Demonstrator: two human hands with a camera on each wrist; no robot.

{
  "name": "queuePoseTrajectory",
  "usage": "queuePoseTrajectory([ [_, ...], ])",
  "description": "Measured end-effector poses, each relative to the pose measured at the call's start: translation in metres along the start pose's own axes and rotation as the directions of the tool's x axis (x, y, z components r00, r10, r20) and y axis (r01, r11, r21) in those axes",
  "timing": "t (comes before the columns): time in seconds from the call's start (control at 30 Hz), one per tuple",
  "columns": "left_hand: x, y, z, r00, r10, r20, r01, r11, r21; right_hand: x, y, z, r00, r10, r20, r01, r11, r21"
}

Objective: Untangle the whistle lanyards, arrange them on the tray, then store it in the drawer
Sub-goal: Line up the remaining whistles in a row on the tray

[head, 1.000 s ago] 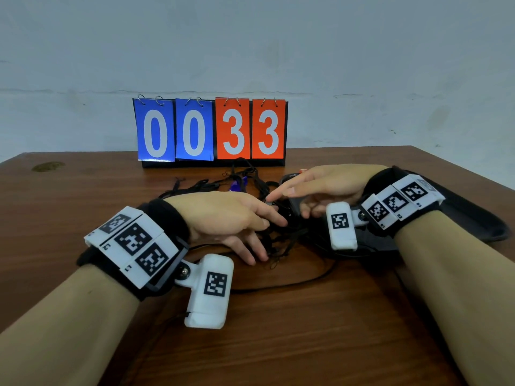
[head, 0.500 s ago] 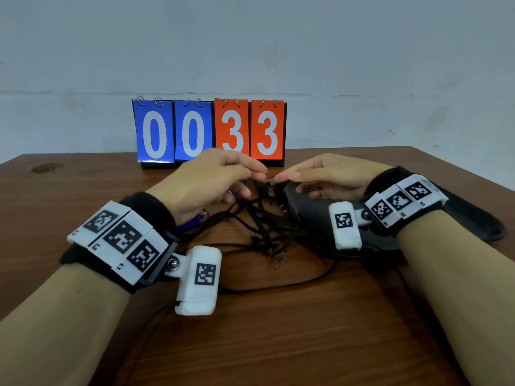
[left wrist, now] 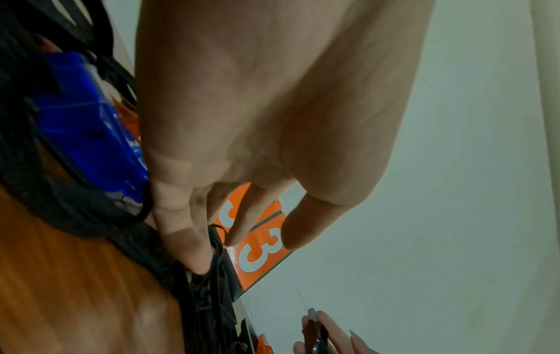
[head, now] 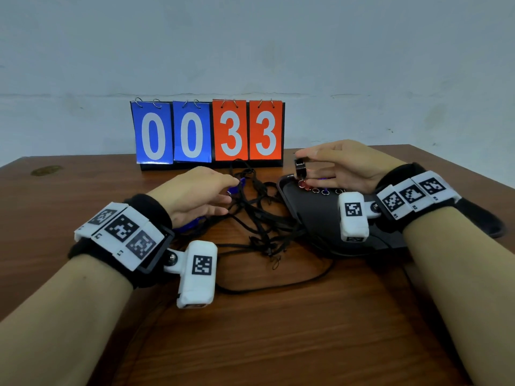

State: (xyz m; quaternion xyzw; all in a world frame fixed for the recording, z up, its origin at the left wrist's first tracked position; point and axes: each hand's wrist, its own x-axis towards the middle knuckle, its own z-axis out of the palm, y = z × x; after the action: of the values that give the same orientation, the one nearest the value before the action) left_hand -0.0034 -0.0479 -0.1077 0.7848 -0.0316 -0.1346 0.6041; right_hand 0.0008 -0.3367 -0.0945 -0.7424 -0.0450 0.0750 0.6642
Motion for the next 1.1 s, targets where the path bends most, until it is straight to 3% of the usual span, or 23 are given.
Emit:
queuePoseTrajectory([
  [0.1,0.0,0.0,0.0,0.999,-0.034,0.038,0.035,0.999,-0.019,0.005,0.003,-0.004,0.991,-0.028,-0.133,0.03,0.999,0.01],
  [0.3,0.0,-0.002,-0.001,0.997,-0.041,0.068,0.042,0.999,-0.007,0.01,0.013,-0.017,0.96,-0.041,-0.276,0.038,0.999,-0.016],
  [0.53,0.003,-0.005,-0.001,0.986,-0.088,0.142,0.09,0.996,-0.003,0.005,0.03,-0.057,0.854,-0.006,-0.52,0.02,1.0,0.021],
  [0.7,0.003,-0.005,0.002,0.983,-0.099,0.155,0.105,0.994,-0.029,0.009,0.04,-0.062,0.822,-0.005,-0.569,-0.023,0.999,-0.043],
  [0.8,0.004,-0.006,0.003,0.984,-0.101,0.145,0.107,0.994,-0.034,0.014,0.048,-0.072,0.793,-0.054,-0.607,-0.078,0.979,-0.188],
  [0.97,0.006,-0.007,0.003,0.986,-0.099,0.134,0.103,0.994,-0.028,0.021,0.057,-0.081,0.779,-0.047,-0.626,-0.171,0.944,-0.284],
  [1.1,0.008,-0.007,0.002,0.992,-0.078,0.102,0.082,0.996,-0.027,0.02,0.053,-0.073,0.8,-0.052,-0.598,-0.196,0.919,-0.342],
])
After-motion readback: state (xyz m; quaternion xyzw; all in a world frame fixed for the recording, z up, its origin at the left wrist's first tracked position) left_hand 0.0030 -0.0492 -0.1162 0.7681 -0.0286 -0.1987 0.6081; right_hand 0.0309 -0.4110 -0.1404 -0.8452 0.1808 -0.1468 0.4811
